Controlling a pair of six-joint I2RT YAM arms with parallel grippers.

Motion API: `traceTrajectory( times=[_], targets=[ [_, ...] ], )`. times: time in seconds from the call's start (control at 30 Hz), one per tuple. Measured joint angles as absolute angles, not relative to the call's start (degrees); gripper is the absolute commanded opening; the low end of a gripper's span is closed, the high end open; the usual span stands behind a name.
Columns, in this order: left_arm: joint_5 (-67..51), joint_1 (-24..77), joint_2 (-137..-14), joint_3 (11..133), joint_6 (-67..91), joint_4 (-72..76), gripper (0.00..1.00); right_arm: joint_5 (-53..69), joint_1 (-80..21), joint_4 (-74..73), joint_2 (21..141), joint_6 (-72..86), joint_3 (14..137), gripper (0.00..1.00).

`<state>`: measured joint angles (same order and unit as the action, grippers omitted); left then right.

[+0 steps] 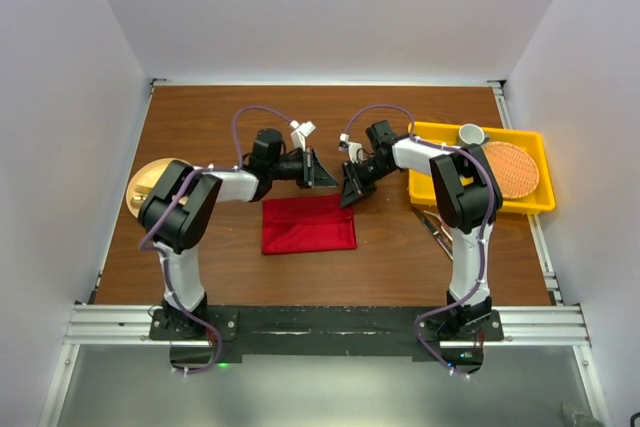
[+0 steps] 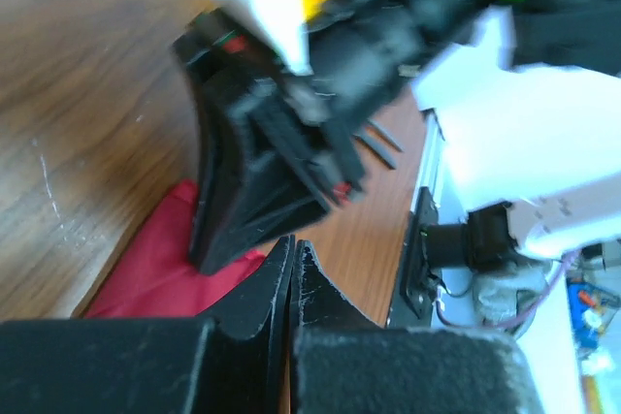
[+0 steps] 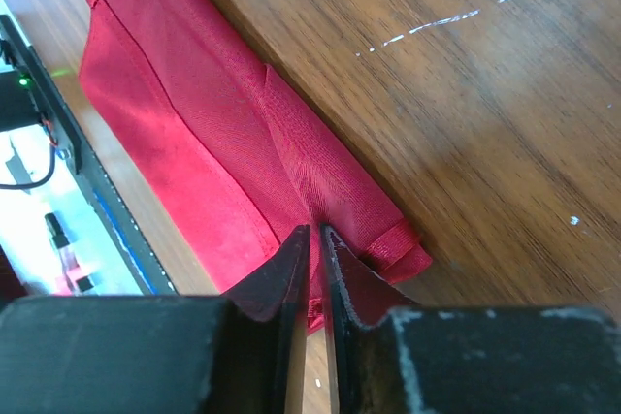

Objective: Fold the napkin into a case and place the utensils inside
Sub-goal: Smooth out the 2/3-rectangle-folded napkin at the center of the board.

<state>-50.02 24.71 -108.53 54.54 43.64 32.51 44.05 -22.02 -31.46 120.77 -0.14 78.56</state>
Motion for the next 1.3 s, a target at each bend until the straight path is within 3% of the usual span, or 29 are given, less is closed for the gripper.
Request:
traceTrajectory(
  times=[0.4, 0.63, 0.67, 0.77, 0.87, 1.3],
  targets=[
    [-40.0, 29.1, -118.6, 59.2, 44.2, 20.9, 0.0, 43.6, -22.1, -28.5, 119.2, -0.5, 76.2, 0.0],
    [-38.7, 29.8, -119.9, 63.3, 42.3, 15.8, 0.0, 44.7, -21.9, -31.2, 116.8, -2.3, 75.6, 0.2],
    [-38.7, 29.8, -119.9, 63.3, 42.3, 15.8, 0.0, 45.4, -21.8, -31.5, 116.1, -1.4, 75.7, 0.27],
    [-38.6, 29.8, -119.9, 63.3, 42.2, 15.7, 0.0, 47.6, -21.1, -31.0, 114.2, 1.9, 76.8, 0.31],
    [-38.6, 29.8, -119.9, 63.3, 42.2, 15.7, 0.01, 49.1, -20.5, -29.2, 113.4, 4.7, 78.1, 0.28],
    [-39.2, 29.6, -119.9, 63.1, 42.4, 16.5, 0.26, 49.3, -19.4, -28.6, 118.9, 6.5, 72.3, 0.14]
  ],
)
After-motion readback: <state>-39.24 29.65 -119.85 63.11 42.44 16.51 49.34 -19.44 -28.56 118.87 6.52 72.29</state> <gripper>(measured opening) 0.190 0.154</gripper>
